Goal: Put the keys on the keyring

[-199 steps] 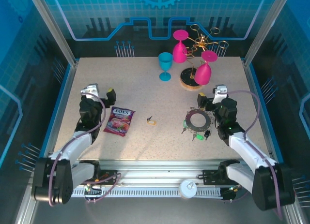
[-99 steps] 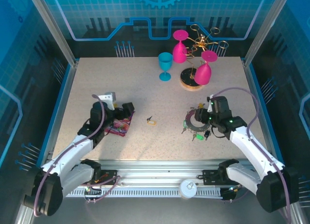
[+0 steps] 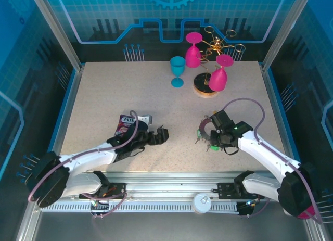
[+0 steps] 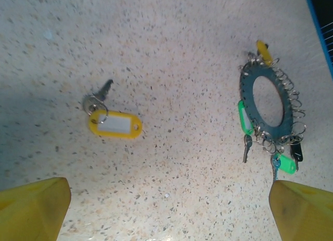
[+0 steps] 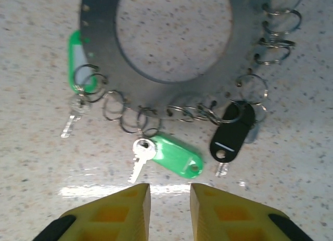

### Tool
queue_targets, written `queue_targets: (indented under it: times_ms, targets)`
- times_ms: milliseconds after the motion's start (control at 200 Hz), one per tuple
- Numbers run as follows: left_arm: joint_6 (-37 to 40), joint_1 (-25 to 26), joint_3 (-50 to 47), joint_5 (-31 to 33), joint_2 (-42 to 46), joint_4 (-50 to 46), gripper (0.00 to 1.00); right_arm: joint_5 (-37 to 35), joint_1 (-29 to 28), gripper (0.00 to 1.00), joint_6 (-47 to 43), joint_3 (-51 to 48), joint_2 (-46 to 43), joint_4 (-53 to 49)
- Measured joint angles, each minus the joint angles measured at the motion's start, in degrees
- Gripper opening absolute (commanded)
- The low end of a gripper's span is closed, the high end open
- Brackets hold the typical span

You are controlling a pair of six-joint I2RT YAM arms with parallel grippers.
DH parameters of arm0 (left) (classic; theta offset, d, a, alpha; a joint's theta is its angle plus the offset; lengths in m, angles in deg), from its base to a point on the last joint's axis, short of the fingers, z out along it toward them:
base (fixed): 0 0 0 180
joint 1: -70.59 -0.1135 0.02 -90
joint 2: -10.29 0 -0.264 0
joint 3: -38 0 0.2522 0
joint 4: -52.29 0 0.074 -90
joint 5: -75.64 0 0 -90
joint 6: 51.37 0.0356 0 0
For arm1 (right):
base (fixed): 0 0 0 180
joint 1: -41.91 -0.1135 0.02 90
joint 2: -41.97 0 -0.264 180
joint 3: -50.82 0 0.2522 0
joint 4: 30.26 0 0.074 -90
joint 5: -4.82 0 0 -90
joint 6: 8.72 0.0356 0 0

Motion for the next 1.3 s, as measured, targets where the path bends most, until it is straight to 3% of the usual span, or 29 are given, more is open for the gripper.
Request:
queue_targets:
  times_ms: [325, 515, 765, 1301]
  targets:
    - [-2.54, 1.90, 8.11, -0.33, -9.70, 1.99, 0.98, 0.98, 3.41, 0.37, -2.69, 2.01, 7.65, 2.36]
    - [-4.04, 3.17, 9.55, -0.79, -13.40, 2.38, 0.98, 4.15, 8.00, 0.37, -5.92, 5.81, 10.62, 6.60]
    - [-4.44, 4.50, 12.44, -0.90, -16.22, 2.27, 0.98, 5.38, 8.13, 0.35, -8.96, 14.16, 19.61, 9.53]
    - [-5.92, 4.55, 13.55, 4.31, -13.29, -1.33, 0.97, -9.99, 0.52, 0.22, -10.62, 33.05, 42.16, 4.85]
